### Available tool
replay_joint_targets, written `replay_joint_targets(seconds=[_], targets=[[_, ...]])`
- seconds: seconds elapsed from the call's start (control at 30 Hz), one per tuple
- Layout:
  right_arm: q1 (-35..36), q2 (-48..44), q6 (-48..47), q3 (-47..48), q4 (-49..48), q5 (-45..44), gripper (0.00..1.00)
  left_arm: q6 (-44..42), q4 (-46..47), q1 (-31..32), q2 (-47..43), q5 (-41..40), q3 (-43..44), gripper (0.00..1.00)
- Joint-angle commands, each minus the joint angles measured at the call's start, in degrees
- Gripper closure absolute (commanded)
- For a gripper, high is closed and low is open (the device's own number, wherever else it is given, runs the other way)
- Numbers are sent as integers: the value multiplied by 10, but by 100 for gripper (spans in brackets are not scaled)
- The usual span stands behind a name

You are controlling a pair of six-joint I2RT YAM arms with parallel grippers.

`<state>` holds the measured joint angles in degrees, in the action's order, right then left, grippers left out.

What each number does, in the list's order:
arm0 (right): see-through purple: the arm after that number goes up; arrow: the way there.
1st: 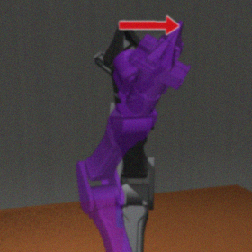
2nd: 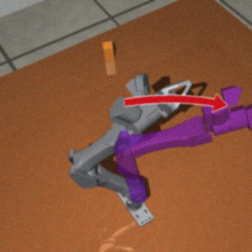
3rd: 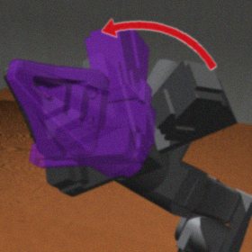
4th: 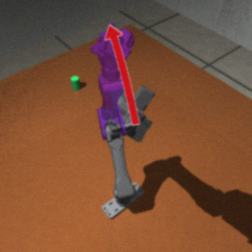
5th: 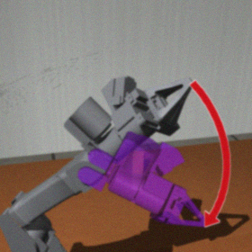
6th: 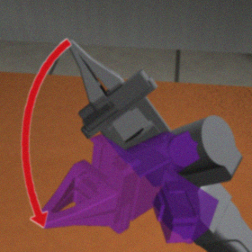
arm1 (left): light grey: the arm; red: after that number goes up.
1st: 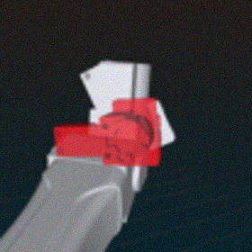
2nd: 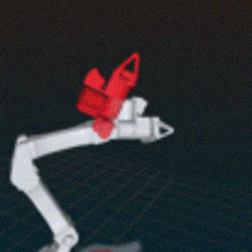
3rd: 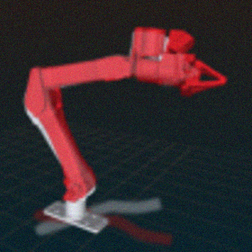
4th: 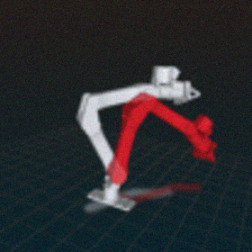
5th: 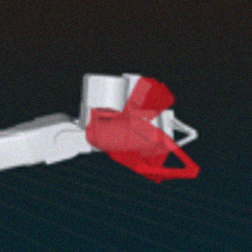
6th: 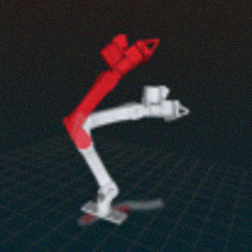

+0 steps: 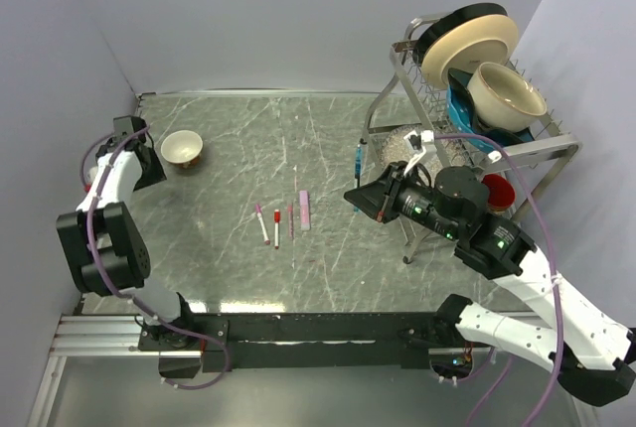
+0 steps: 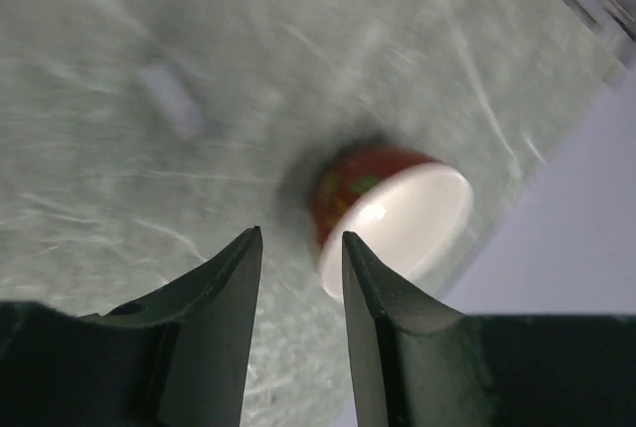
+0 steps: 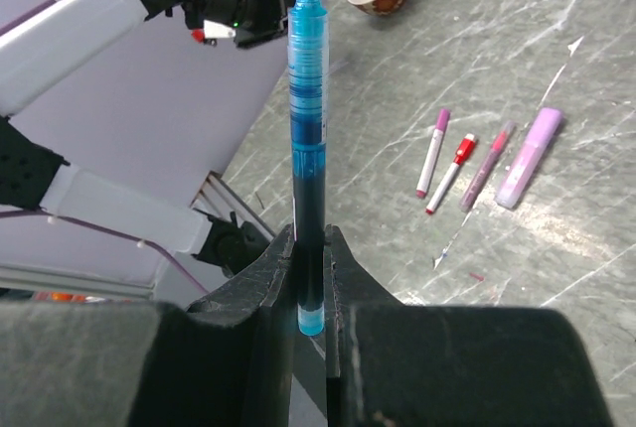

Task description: Insert the pens into the pen caps

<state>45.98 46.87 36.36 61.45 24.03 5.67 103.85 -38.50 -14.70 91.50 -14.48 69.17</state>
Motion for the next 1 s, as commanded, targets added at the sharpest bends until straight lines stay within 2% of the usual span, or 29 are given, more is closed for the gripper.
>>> replay_joint_targets(seconds=[0.0, 0.13, 0.33, 0.53, 0.97], targets=[[1, 12, -9, -5, -22, -12, 100, 158, -138, -2, 55, -15, 55, 57], [1, 25, -17, -2, -21, -17, 100, 172, -198, -3, 118, -16, 110, 54], [1, 29, -28, 3, -15, -25, 100, 175, -177, -6, 148, -15, 87, 53], [0, 30, -27, -1, -20, -28, 100, 173, -214, -7, 183, -20, 109, 48], [0, 30, -30, -4, -17, -37, 100, 144, -207, -16, 241, -34, 142, 46]])
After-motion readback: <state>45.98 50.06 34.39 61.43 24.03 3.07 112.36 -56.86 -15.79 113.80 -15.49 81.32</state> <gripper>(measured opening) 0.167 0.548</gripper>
